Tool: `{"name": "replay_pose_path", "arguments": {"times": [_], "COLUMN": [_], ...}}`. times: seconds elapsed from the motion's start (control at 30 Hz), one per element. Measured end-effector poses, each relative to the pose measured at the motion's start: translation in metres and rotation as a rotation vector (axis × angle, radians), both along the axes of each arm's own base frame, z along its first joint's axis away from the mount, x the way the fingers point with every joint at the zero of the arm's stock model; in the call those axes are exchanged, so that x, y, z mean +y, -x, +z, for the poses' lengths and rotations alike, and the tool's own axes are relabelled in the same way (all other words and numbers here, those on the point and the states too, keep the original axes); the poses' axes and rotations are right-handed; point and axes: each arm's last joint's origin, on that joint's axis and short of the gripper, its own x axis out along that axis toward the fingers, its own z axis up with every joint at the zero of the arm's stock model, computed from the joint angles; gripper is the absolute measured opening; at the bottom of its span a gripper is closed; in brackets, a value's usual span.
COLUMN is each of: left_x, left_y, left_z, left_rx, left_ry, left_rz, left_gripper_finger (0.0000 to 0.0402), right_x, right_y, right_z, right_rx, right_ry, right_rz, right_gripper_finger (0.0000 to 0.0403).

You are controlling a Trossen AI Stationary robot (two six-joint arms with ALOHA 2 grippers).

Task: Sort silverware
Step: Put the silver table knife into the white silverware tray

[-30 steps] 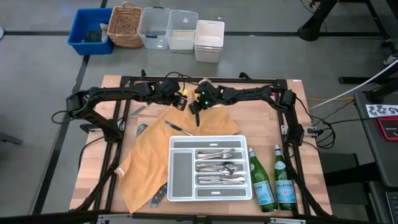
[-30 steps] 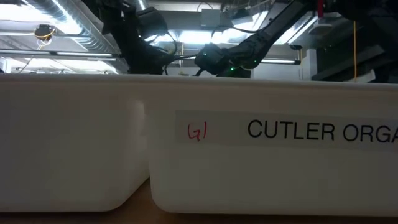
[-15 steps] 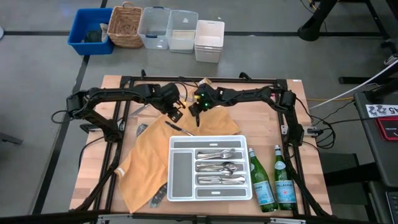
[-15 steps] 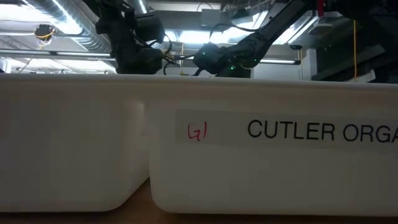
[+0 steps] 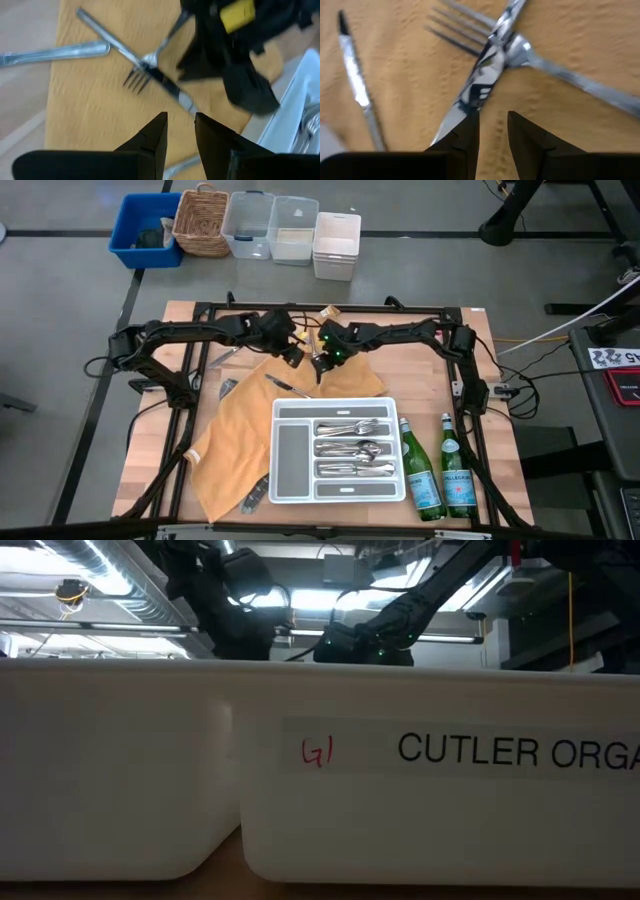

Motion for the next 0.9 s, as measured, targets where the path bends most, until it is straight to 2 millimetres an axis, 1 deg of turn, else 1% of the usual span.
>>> {"name": "replay_pose_path", "arguments": {"times": [0.1, 0.23, 0.33, 0.43, 0.6, 0.67, 0.8, 0.9], "left_x": [0.005, 0.012, 0.017, 0.024, 0.042, 0.050, 0.062, 0.067], "left_y": [-0.008, -0.017, -0.024, -0.031, -0.040, -0.041, -0.041, -0.039], "left_z": [-0.003, -0.017, -0.029, -0.041, -0.062, -0.070, -0.085, -0.094], "left_rx": [-0.050, -0.053, -0.054, -0.074, -0.121, -0.137, -0.135, -0.127], "left_ry": [0.007, 0.012, 0.020, 0.049, 0.095, 0.117, 0.161, 0.207], "left_rz": [0.038, 0.053, 0.067, 0.121, 0.228, 0.277, 0.356, 0.402], "left_gripper_finger": [0.0088, 0.0088, 0.0088, 0.0088, 0.0088, 0.0088, 0.0088, 0.0088], "right_x": [-0.003, -0.008, -0.014, -0.022, -0.034, -0.038, -0.043, -0.046], "right_y": [0.003, 0.011, 0.023, 0.037, 0.056, 0.061, 0.068, 0.070], "right_z": [0.004, 0.019, 0.036, 0.057, 0.086, 0.094, 0.101, 0.103], "right_rx": [-0.024, -0.033, -0.012, 0.001, -0.010, -0.027, -0.039, -0.044], "right_ry": [-0.064, -0.107, -0.065, -0.005, 0.074, 0.098, 0.129, 0.125], "right_rz": [0.024, 0.035, 0.015, -0.015, -0.094, -0.107, -0.094, -0.092], "right_gripper_finger": [0.0101, 0.0101, 0.0101, 0.0101, 0.0101, 0.0101, 0.0101, 0.0101]}}
